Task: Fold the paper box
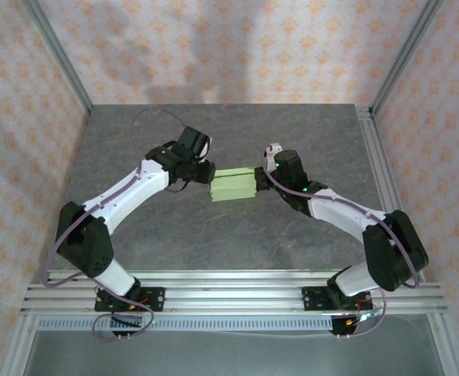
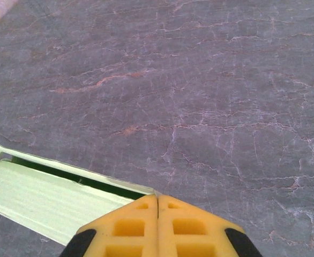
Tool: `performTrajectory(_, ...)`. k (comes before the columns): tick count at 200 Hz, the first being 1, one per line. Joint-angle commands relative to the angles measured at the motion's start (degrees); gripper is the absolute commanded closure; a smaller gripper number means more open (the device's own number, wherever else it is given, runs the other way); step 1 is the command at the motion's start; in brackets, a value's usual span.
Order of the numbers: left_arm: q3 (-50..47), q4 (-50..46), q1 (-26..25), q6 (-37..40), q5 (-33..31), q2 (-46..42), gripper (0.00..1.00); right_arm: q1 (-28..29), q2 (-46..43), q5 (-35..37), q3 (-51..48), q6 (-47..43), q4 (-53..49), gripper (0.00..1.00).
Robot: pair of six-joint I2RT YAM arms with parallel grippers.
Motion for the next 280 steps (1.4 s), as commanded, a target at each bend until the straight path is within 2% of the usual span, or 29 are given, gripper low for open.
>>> performTrajectory(1, 1.9, -1.3, -0.1, -0.7, 1.6, 1.7, 0.63, 0.3, 0.4, 0.1, 1.8, -0.1, -0.3, 1.00)
performTrajectory(50, 2.3, 0.1, -0.2, -2.3, 3.4, 3.9, 0.77, 0.3, 0.7, -0.1, 2.4, 0.2, -0.6, 1.00)
performTrajectory(89, 2.6, 0.8, -0.2, -4.0, 4.9, 5.4, 0.92, 0.3, 1.3, 0.0, 3.2, 0.2, -1.0, 1.00)
performTrajectory(109, 2.7, 1.1, -0.2, -5.1, 5.3, 5.5, 0.95, 0.4, 1.7, -0.3, 3.8, 0.2, -1.3, 1.00)
performTrajectory(151, 2.8, 1.8, -0.2, -6.3, 6.7, 6.4, 0.98, 0.5, 2.4, 0.4, 5.0, 1.0, -2.4, 1.00)
performTrajectory(215, 4.2, 1.5, -0.2, -7.4, 6.9, 8.7, 1.00, 0.9, 3.8, 2.5, 7.6, 7.0, -6.4, 1.00)
performTrajectory(280, 4.5, 2.7, -0.1, -8.1, 7.8, 9.8, 1.00, 1.1, 5.1, 3.2, 4.7, 10.0, -2.4, 1.00)
